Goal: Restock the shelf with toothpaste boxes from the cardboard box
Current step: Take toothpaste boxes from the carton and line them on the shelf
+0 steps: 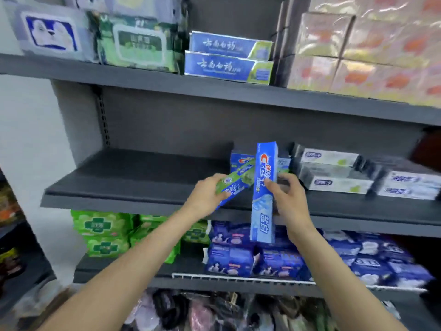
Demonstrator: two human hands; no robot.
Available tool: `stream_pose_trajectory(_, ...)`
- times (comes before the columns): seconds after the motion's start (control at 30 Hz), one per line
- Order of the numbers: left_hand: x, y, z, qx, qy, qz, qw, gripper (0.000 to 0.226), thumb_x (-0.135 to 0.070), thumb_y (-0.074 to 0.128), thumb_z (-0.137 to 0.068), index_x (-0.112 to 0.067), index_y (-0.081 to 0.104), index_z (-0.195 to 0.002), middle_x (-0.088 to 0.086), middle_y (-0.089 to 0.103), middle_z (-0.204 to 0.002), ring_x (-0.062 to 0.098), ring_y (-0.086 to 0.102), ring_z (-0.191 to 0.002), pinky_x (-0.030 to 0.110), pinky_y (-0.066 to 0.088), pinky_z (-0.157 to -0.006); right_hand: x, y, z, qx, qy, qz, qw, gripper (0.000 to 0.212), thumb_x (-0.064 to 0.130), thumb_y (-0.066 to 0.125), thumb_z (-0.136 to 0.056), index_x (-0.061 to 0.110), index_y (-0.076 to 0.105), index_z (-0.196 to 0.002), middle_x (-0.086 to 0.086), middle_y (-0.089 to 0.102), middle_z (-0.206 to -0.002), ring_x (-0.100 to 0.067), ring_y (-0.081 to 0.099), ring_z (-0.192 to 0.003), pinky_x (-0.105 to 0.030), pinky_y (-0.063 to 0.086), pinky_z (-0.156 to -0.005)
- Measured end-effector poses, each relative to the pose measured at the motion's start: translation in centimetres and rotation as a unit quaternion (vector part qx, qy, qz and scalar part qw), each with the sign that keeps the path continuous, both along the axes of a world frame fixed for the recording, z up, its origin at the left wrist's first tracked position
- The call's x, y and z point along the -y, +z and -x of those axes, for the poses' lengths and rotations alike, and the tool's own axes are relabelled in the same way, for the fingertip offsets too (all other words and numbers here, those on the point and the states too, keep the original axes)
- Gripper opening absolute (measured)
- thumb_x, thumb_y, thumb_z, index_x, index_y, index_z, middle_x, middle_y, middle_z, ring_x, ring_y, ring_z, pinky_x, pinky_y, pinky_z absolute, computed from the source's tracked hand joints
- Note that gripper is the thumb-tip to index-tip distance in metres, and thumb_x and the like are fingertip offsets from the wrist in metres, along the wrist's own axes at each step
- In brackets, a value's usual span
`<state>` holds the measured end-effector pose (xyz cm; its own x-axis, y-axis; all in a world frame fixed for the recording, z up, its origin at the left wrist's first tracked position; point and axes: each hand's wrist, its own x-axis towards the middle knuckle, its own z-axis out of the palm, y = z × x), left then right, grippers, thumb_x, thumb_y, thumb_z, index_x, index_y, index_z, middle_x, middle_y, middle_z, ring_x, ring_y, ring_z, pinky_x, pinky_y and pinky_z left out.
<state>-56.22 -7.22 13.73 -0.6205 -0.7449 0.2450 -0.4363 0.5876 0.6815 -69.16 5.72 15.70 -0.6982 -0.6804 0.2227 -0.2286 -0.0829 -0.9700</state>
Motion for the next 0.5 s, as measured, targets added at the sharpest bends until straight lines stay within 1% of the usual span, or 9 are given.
stream_pose_trajectory(0.03, 0.6, 0.2, 1.5, 0.039, -0.005, 0.036, 0.999, 0.045, -0.021, 0.061, -0.09, -0.02, 0.048, -0.133, 0.005, 0.059, -0.126, 0.025, 0.053, -0.118, 0.032, 0.038, -0.097, 0.3, 0.0, 1.5, -0.012, -0.002, 0.004, 1.0, 0.009, 0.024, 0.062, -0.089, 0.026, 0.055, -0.094, -0.004, 0.068, -0.091, -0.015, 0.065, -0.076, -0.033, 0.051, -0.072)
stream_pose_trajectory(0.1, 2.2, 0.3, 4.4, 0.103, -0.008, 0.093, 0.99, 0.048, -0.024, 0.055, -0.094, -0.025, 0.041, -0.139, 0.002, 0.048, -0.135, 0.025, 0.043, -0.127, 0.04, 0.033, -0.1, 1.1, 0.1, 4.2, -0.026, -0.007, 0.004, 1.0, 0.013, 0.023, 0.062, -0.089, 0.021, 0.058, -0.101, -0.007, 0.07, -0.093, -0.02, 0.068, -0.079, -0.032, 0.053, -0.071)
stream_pose_trajectory(0.13, 3.0, 0.3, 5.7, 0.127, -0.011, 0.114, 0.985, 0.048, -0.025, 0.053, -0.095, -0.026, 0.039, -0.141, 0.002, 0.044, -0.138, 0.025, 0.039, -0.13, 0.042, 0.031, -0.101, 1.5, 0.2, 5.3, -0.03, -0.008, 0.005, 1.0, 0.016, 0.022, 0.061, -0.09, 0.019, 0.058, -0.105, -0.008, 0.071, -0.093, -0.022, 0.068, -0.079, -0.033, 0.053, -0.072)
stream_pose_trajectory(0.2, 4.8, 0.2, 8.2, 0.158, -0.019, 0.141, 0.977, 0.049, -0.027, 0.052, -0.095, -0.028, 0.038, -0.142, 0.002, 0.037, -0.141, 0.025, 0.032, -0.133, 0.048, 0.029, -0.106, 2.6, 0.4, 7.5, -0.044, -0.014, 0.002, 0.999, 0.022, 0.023, 0.061, -0.09, 0.018, 0.058, -0.112, -0.006, 0.071, -0.093, -0.024, 0.069, -0.082, -0.037, 0.053, -0.075)
stream_pose_trajectory(0.27, 6.4, 0.1, 10.4, 0.176, -0.028, 0.144, 0.973, 0.048, -0.028, 0.051, -0.095, -0.029, 0.039, -0.142, 0.0, 0.034, -0.143, 0.024, 0.026, -0.135, 0.051, 0.023, -0.111, 3.8, 0.7, 9.5, -0.051, -0.019, 0.007, 0.998, 0.025, 0.023, 0.06, -0.091, 0.021, 0.056, -0.116, -0.001, 0.07, -0.092, -0.019, 0.068, -0.082, -0.035, 0.053, -0.075)
stream_pose_trajectory(0.3, 7.1, -0.1, 11.3, 0.184, -0.036, 0.14, 0.972, 0.048, -0.029, 0.05, -0.096, -0.029, 0.037, -0.142, -0.002, 0.033, -0.144, 0.024, 0.024, -0.136, 0.05, 0.02, -0.112, 4.4, 0.9, 10.5, -0.054, -0.021, 0.011, 0.998, 0.027, 0.022, 0.059, -0.091, 0.023, 0.055, -0.118, 0.001, 0.069, -0.091, -0.016, 0.067, -0.08, -0.033, 0.052, -0.074)
stream_pose_trajectory(0.37, 8.1, -0.5, 13.0, 0.204, -0.055, 0.153, 0.965, 0.048, -0.031, 0.047, -0.097, -0.03, 0.035, -0.144, -0.005, 0.032, -0.146, 0.023, 0.022, -0.137, 0.046, 0.02, -0.111, 5.8, 1.0, 12.2, -0.062, -0.023, 0.008, 0.998, 0.028, 0.02, 0.057, -0.093, 0.025, 0.055, -0.12, -0.002, 0.069, -0.094, -0.015, 0.065, -0.079, -0.031, 0.05, -0.072)
stream_pose_trajectory(0.43, 8.7, -0.9, 14.3, 0.214, -0.068, 0.189, 0.956, 0.048, -0.034, 0.044, -0.098, -0.031, 0.034, -0.145, -0.007, 0.033, -0.147, 0.021, 0.025, -0.134, 0.038, 0.025, -0.106, 7.1, 1.0, 13.5, -0.065, -0.023, 0.01, 0.998, 0.031, 0.019, 0.059, -0.092, 0.023, 0.056, -0.122, -0.005, 0.068, -0.104, -0.018, 0.065, -0.088, -0.032, 0.051, -0.076)
stream_pose_trajectory(0.5, 9.4, -1.5, 15.2, 0.222, -0.059, 0.223, 0.947, 0.048, -0.036, 0.045, -0.097, -0.031, 0.034, -0.144, -0.009, 0.034, -0.148, 0.02, 0.026, -0.133, 0.034, 0.026, -0.104, 8.2, 0.7, 14.3, -0.068, -0.019, 0.013, 0.997, 0.031, 0.018, 0.061, -0.09, 0.022, 0.058, -0.12, -0.005, 0.067, -0.108, -0.02, 0.065, -0.092, -0.034, 0.052, -0.079)
